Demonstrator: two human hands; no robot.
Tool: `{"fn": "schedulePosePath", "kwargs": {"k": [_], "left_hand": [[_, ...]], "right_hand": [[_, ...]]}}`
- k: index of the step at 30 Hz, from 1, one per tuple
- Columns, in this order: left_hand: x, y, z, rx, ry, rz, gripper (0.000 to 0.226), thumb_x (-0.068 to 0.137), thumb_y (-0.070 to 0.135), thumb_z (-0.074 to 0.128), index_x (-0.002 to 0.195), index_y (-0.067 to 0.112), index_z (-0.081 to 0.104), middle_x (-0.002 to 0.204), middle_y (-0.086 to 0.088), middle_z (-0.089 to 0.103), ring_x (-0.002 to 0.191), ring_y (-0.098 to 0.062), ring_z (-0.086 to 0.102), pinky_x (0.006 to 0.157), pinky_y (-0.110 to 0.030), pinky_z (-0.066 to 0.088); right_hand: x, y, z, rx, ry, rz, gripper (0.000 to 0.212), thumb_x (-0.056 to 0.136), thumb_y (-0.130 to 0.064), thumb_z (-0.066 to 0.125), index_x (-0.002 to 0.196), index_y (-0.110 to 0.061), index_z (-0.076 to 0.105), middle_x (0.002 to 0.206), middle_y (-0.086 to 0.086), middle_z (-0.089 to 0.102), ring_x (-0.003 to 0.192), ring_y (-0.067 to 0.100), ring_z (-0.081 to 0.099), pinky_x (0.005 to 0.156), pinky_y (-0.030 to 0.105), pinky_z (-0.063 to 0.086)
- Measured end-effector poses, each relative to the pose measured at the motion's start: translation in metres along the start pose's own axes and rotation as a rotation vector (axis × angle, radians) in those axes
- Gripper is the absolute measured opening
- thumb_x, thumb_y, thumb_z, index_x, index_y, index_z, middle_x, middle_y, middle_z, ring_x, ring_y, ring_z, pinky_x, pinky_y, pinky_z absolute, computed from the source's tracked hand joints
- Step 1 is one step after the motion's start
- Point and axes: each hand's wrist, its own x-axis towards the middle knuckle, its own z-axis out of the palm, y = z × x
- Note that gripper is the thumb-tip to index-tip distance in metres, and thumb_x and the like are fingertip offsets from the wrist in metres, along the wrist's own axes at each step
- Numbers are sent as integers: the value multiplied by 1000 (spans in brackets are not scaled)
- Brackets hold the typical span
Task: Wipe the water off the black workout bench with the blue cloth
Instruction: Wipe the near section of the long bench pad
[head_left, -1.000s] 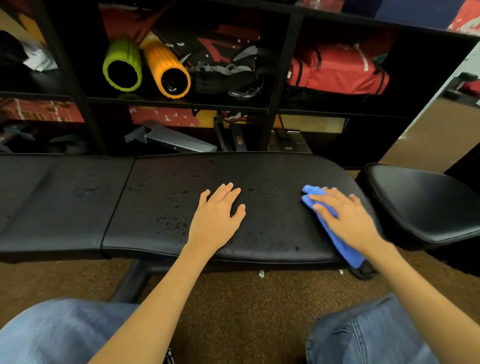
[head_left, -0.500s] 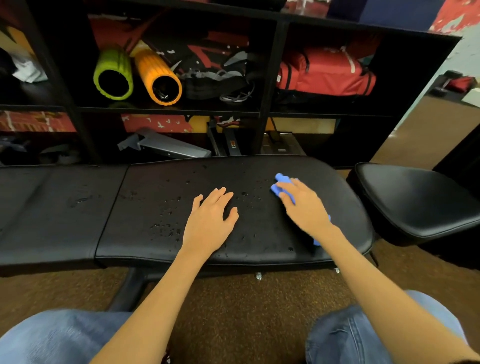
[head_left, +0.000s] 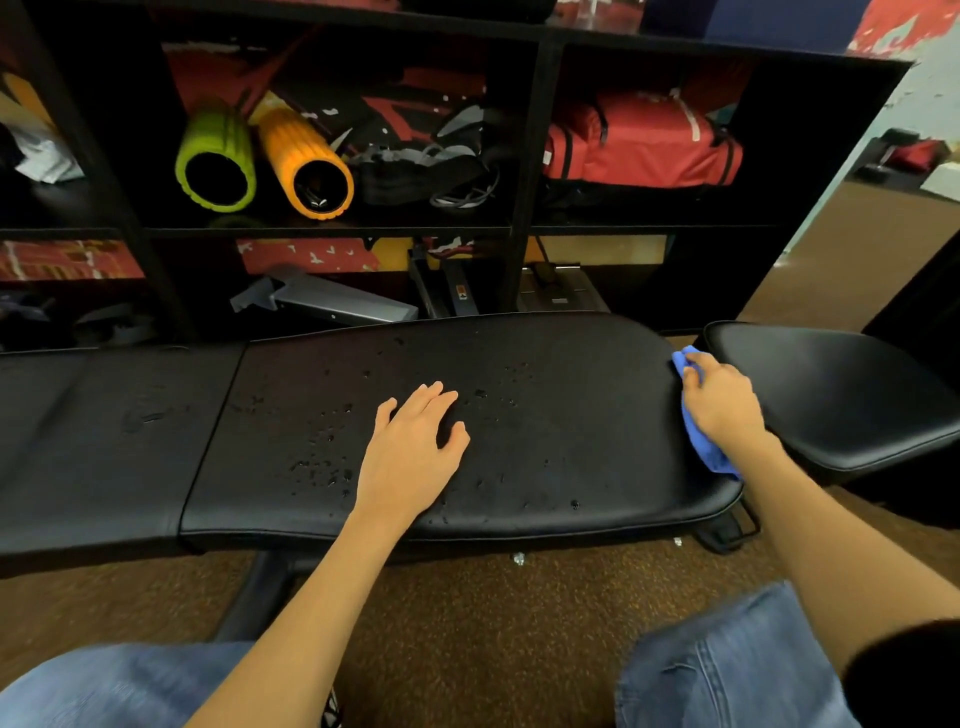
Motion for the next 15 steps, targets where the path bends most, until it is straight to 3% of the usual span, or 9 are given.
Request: {"fn": "schedulePosePath", "kwargs": {"k": [6,11,15], "left_hand": [[1,1,2,16,25,-1,45,96,39,43,138,23,47,148,4,41,139,-8,31,117,-35,12],[-1,1,2,12,21,-1,45,96,39,43,138,23,47,148,3,41,138,-9,33,117,-34,12],[-1,2,0,7,9,9,45,97,39,42,139,23,46,149,4,40,139,-8,32,117,-33,10]], "right_hand": [[-38,-33,23,-155,185,5,40,92,-25,38,120,0,53,110,37,49,102,51,47,87,54,36],[-82,-65,31,-97,152,-148,35,89,-10,50,124,-4,55,113,32,49,103,50,47,85,53,39],[-86,-67,8,-138,18,-161,37,93,-10,44,130,-9,47,122,25,39,106,41,40,79,41,38]]}}
